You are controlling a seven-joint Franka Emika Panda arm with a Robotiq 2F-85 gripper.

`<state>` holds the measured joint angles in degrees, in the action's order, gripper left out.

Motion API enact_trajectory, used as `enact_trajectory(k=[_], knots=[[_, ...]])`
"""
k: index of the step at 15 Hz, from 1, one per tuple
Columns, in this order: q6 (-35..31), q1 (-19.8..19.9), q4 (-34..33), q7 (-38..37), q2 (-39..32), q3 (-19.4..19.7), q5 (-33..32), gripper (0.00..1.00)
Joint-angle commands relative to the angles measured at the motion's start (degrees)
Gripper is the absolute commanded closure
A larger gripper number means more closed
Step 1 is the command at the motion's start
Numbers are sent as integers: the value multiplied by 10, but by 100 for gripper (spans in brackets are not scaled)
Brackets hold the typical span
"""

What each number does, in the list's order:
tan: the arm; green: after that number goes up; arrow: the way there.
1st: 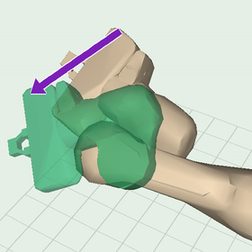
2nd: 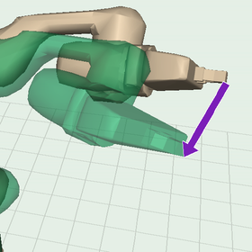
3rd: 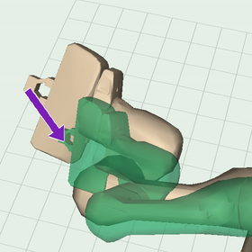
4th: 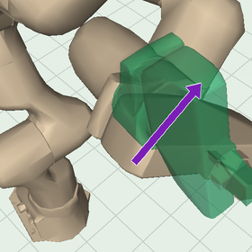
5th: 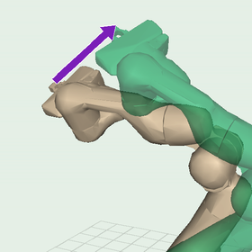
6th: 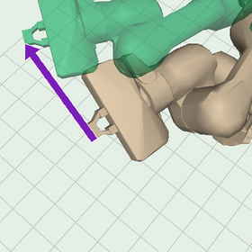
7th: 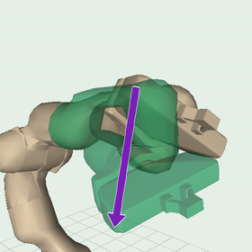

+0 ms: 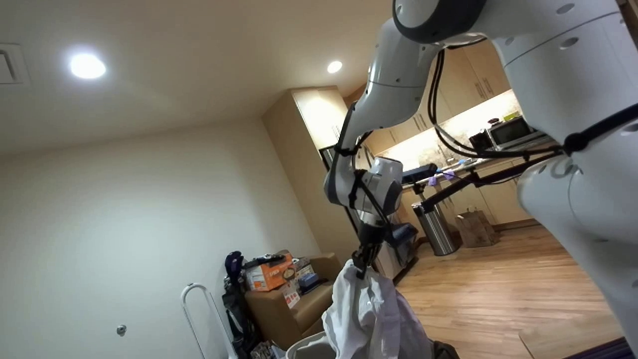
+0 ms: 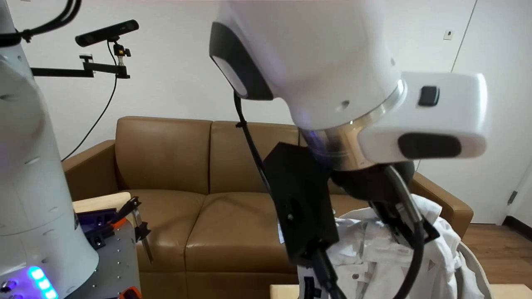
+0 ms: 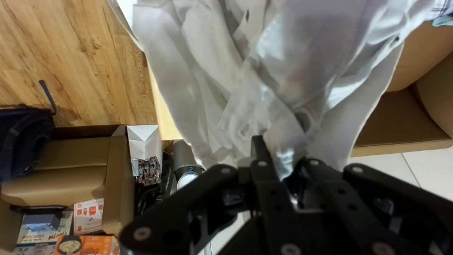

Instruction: Put the white short in the bag

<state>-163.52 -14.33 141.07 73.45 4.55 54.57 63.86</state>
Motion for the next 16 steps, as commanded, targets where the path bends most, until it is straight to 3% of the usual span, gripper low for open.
enact_trajectory(k=[1, 2, 4, 5, 6, 8, 10, 11, 14, 15, 16], knots=[[149, -1, -16, 25, -104, 51, 71, 93], [84, -2, -3, 25, -39, 32, 44, 86], [133, -1, -2, 25, -79, 52, 51, 86], [135, -1, -3, 25, -89, 52, 55, 93], [117, -7, -1, 35, -88, 48, 68, 93], [107, -6, -16, 58, -116, 34, 114, 92], [111, 5, -50, 79, -190, 15, 192, 92], [122, 21, -70, 97, -229, 2, 236, 92], [153, 86, -109, 68, -313, -53, 273, 92], [140, 157, -127, 65, -325, -123, 269, 92], [136, 186, -147, 63, -356, -148, 270, 92]])
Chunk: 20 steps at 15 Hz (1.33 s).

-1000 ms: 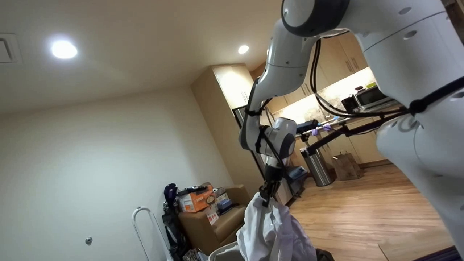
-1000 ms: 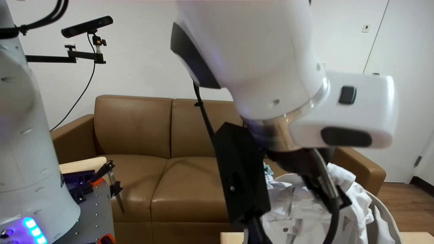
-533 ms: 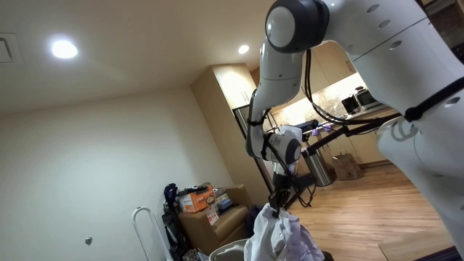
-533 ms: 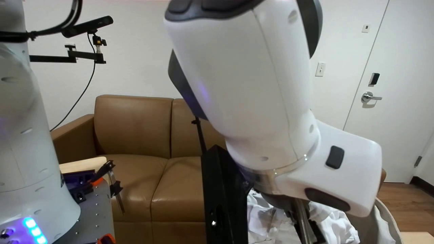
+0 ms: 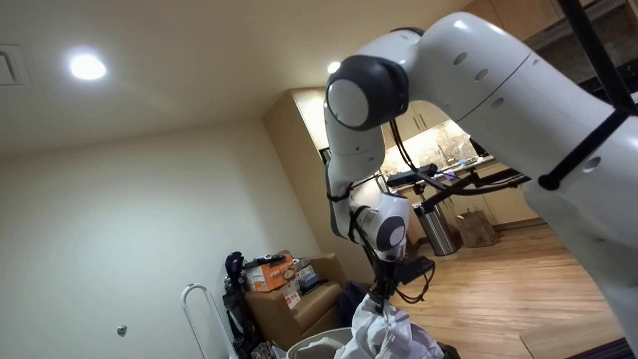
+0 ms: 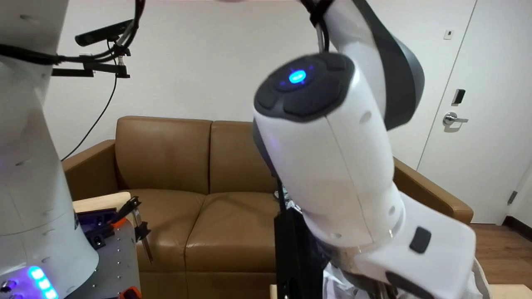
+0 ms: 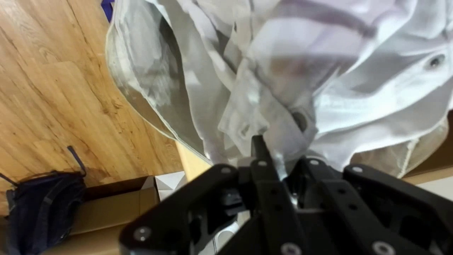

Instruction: Put the white short in the bag

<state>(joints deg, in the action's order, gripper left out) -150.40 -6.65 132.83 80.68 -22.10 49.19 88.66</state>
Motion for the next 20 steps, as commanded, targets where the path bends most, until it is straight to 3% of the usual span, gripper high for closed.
enact_trajectory(k=[1, 5, 6, 10, 16, 20], knots=[[2, 145, -84, -11, -117, -126, 18, 92], [-7, 249, -139, -28, -181, -207, -14, 94], [-6, 265, -142, -29, -181, -219, -17, 67], [53, 299, -129, -57, -139, -244, -83, 42], [142, 285, -74, -160, -3, -242, -240, 2], [167, 257, -20, -260, 119, -253, -385, 0]])
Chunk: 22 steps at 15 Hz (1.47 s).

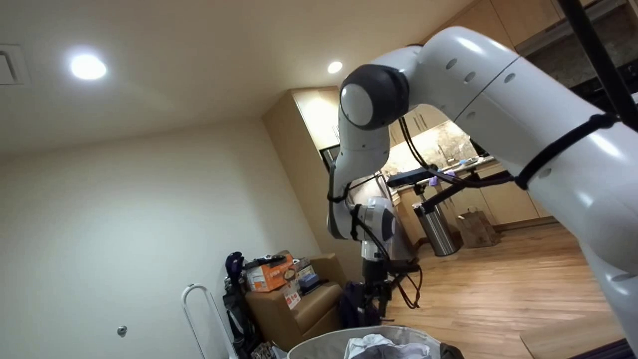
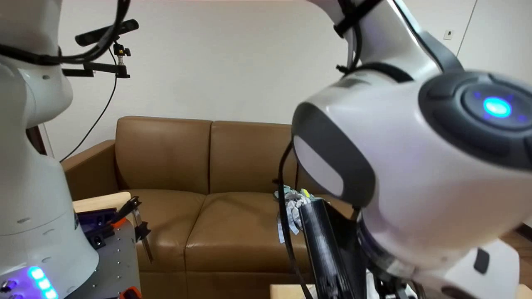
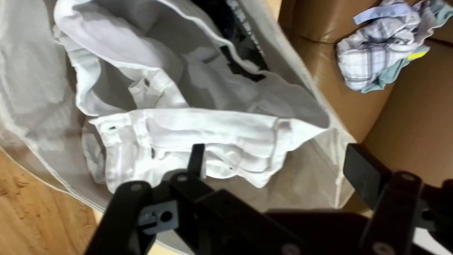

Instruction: Put the white short in the bag

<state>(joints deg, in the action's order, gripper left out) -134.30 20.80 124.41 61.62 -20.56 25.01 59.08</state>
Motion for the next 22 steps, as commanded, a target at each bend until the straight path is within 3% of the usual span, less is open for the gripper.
enact_trajectory(k=[1, 3, 5, 10, 12, 13, 14, 16, 18, 22], knots=[[5, -25, 81, -101, 134, -17, -130, 0], [2, -42, 119, -167, 193, -38, -207, 0], [-6, -60, 160, -213, 238, -71, -242, 0], [26, -138, 226, -296, 271, -160, -236, 0], [-21, -179, 240, -313, 263, -196, -199, 0], [-98, -202, 246, -255, 264, -209, -127, 0], [-32, -180, 232, -292, 259, -191, -184, 0], [-85, -207, 238, -287, 258, -212, -148, 0], [-154, -205, 247, -397, 246, -229, -243, 0], [-217, -195, 260, -576, 221, -237, -437, 0]])
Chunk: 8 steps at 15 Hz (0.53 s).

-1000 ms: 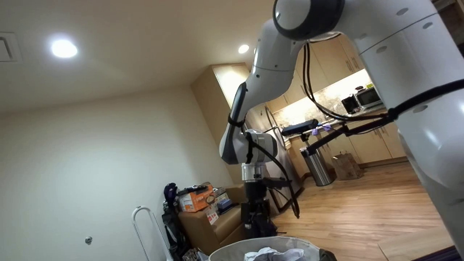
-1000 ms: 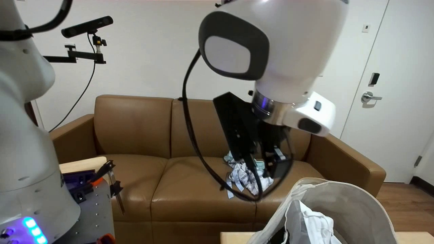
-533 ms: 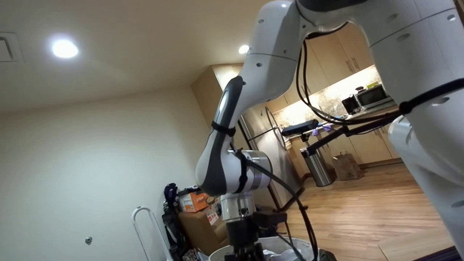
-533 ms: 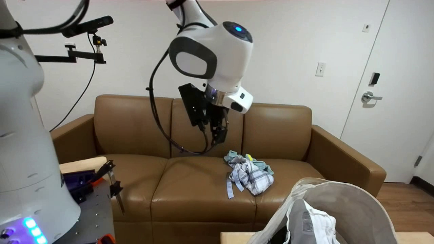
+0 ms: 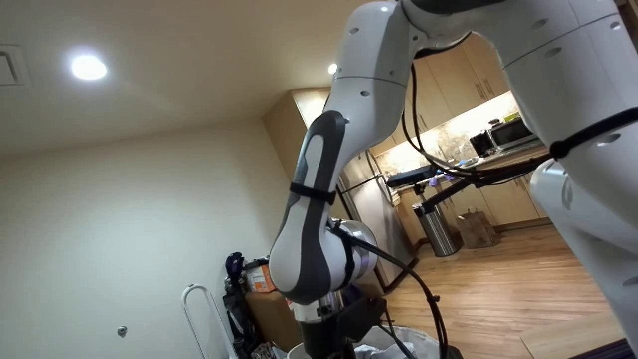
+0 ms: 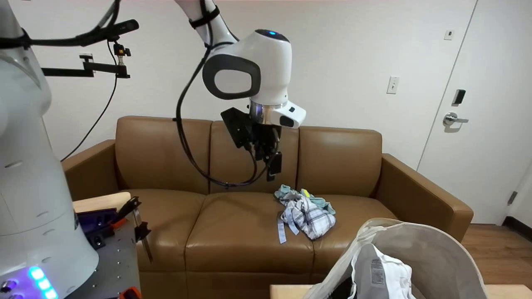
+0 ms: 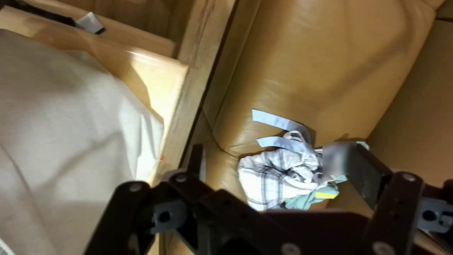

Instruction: Put the white short in the bag

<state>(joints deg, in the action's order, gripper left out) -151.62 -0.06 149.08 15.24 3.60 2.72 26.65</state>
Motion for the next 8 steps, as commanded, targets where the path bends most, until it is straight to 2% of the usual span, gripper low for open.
enact_trajectory(k=[1, 4, 5, 8], knots=[[-36, 14, 13, -159, -32, -14, -162, 0], [81, 8, -11, -298, -26, -9, -305, 0], [25, 6, 4, -231, -32, -7, -246, 0], [31, 5, 2, -245, -32, -8, -257, 0]])
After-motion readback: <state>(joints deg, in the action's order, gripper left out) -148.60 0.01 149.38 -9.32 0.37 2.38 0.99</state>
